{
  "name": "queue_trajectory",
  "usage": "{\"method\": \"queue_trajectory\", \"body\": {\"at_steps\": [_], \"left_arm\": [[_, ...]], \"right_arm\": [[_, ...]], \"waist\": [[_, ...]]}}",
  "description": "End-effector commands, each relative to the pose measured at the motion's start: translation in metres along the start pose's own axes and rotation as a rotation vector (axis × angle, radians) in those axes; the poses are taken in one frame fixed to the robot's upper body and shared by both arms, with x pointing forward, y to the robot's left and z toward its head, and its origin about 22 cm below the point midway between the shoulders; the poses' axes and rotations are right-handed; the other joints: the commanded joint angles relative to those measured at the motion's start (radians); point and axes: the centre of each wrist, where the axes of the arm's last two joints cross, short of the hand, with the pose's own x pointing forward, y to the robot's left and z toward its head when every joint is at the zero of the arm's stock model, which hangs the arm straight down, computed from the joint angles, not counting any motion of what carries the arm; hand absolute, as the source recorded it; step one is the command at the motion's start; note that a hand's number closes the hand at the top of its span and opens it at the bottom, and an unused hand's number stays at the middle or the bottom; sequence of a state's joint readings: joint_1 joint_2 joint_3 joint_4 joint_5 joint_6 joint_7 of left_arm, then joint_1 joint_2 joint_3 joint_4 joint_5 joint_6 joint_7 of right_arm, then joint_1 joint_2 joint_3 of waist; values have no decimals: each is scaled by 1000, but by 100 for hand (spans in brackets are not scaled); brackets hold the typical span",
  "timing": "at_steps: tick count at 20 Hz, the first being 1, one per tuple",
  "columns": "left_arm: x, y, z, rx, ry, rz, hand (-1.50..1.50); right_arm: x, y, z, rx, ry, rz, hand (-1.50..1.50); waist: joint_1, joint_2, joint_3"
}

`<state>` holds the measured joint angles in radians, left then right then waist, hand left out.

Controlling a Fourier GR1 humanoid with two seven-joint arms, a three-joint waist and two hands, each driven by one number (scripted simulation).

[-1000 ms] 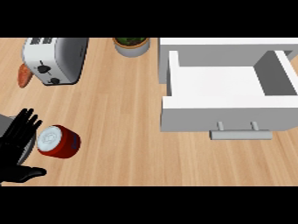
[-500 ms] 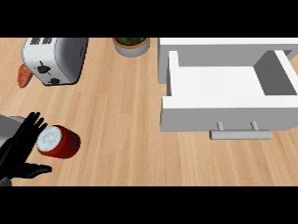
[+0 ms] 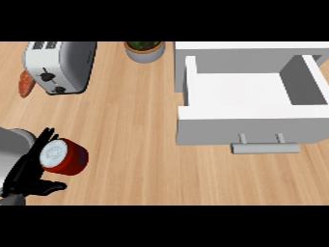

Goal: Pick up the can, place it into the drawer and close the drawer

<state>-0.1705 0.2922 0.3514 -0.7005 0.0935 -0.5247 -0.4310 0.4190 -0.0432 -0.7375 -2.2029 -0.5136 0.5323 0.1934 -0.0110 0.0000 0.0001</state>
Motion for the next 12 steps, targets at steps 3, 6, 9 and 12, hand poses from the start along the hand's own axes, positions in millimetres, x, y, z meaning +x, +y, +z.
{"method": "queue_trajectory", "body": {"at_steps": [3, 6, 9, 12], "left_arm": [[-23, -16, 3, -16, 8, 39, -150], [1, -5, -28, -5, -1, 74, -150], [-14, -13, -25, -9, 31, 117, -150], [-11, -28, -39, -60, 4, 145, 150]], "right_arm": [[24, -5, 2, 8, 12, 18, -150], [4, -2, 15, 5, 5, -9, -150], [1, -16, 15, 24, 13, 6, -150], [6, -1, 15, 11, 8, -9, -150]], "waist": [[5, -1, -1], [-2, 0, -1], [-2, 0, -1], [1, 0, 0]]}}
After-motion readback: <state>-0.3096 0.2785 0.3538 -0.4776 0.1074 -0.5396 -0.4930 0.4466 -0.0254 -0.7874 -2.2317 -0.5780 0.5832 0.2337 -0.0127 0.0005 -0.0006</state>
